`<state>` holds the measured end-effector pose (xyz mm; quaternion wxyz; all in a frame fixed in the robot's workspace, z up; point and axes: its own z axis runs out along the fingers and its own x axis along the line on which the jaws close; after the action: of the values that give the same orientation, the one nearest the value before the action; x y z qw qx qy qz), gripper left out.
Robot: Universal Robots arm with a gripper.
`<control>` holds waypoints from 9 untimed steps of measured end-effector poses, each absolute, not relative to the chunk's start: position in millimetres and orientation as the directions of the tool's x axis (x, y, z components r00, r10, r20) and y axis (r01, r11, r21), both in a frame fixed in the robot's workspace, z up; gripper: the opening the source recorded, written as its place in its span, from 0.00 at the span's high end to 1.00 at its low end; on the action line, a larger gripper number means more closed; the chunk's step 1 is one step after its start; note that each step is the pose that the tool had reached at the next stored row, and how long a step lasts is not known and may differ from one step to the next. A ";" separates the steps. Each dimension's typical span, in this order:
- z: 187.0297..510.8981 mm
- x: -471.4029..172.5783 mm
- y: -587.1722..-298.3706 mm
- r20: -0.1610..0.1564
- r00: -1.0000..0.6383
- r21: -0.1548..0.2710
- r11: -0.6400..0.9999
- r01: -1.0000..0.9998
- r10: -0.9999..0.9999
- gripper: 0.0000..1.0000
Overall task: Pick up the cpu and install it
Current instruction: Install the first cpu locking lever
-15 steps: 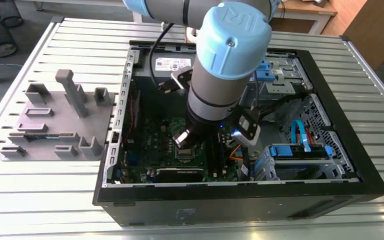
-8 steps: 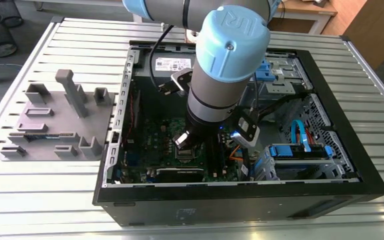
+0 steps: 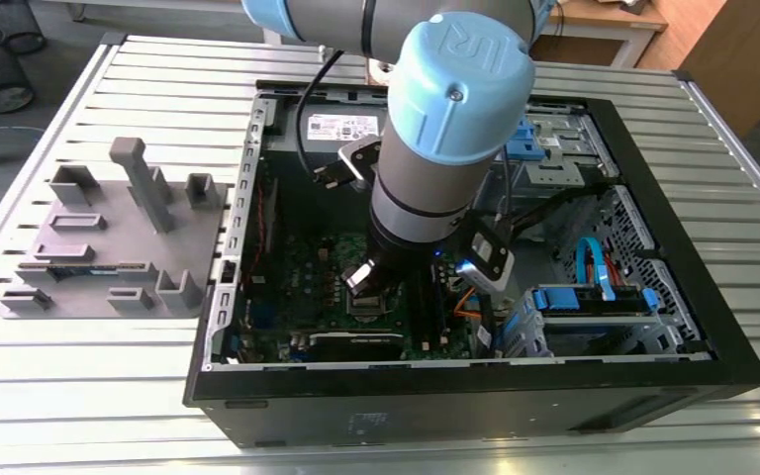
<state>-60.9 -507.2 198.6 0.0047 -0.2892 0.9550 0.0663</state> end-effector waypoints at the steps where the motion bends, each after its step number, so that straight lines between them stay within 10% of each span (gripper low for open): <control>1: 198.7 -61.0 -507.9 -0.049 -0.833 0.126 0.824 -0.553 -0.552 0.89; 9: 198.8 -61.0 -511.7 -0.061 -0.833 0.145 0.821 -0.553 -0.550 0.89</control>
<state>-61.0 -511.7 198.8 0.0083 -0.2890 0.9541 0.0783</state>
